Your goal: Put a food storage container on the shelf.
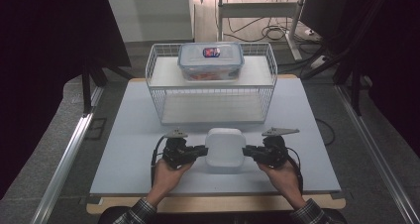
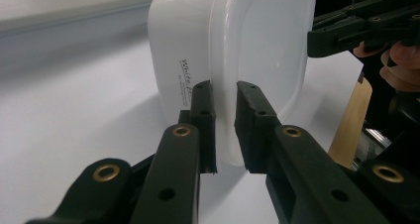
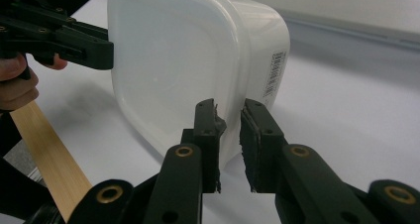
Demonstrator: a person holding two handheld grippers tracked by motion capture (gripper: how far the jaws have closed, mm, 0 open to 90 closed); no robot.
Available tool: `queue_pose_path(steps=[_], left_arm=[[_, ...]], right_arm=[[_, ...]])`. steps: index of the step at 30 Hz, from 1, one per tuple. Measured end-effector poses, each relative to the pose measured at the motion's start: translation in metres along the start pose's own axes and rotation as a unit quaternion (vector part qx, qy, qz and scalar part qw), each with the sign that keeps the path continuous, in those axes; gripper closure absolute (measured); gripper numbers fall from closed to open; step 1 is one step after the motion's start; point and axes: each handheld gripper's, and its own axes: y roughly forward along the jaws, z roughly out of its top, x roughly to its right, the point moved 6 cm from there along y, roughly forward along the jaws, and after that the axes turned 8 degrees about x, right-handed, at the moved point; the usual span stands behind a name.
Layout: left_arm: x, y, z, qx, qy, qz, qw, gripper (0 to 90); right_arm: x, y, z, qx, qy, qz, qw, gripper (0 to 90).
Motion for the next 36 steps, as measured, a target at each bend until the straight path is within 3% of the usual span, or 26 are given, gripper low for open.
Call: queue_pose_path(steps=[14, 24, 36], left_arm=[[0.006, -0.013, 0.022, 0.026, 0.037, 0.015, 0.9988, 78.9], [0.000, -0.023, 0.032, 0.036, 0.035, 0.020, 0.9985, 78.7], [-0.001, -0.032, 0.051, 0.051, 0.046, 0.028, 0.9973, 78.6]], right_arm=[[-0.009, -0.008, 0.021, 0.044, -0.025, 0.004, 0.9987, 78.0], [-0.016, -0.006, 0.039, 0.059, -0.038, 0.010, 0.9975, 78.3], [-0.021, -0.006, 0.059, 0.077, -0.045, 0.014, 0.9959, 78.4]])
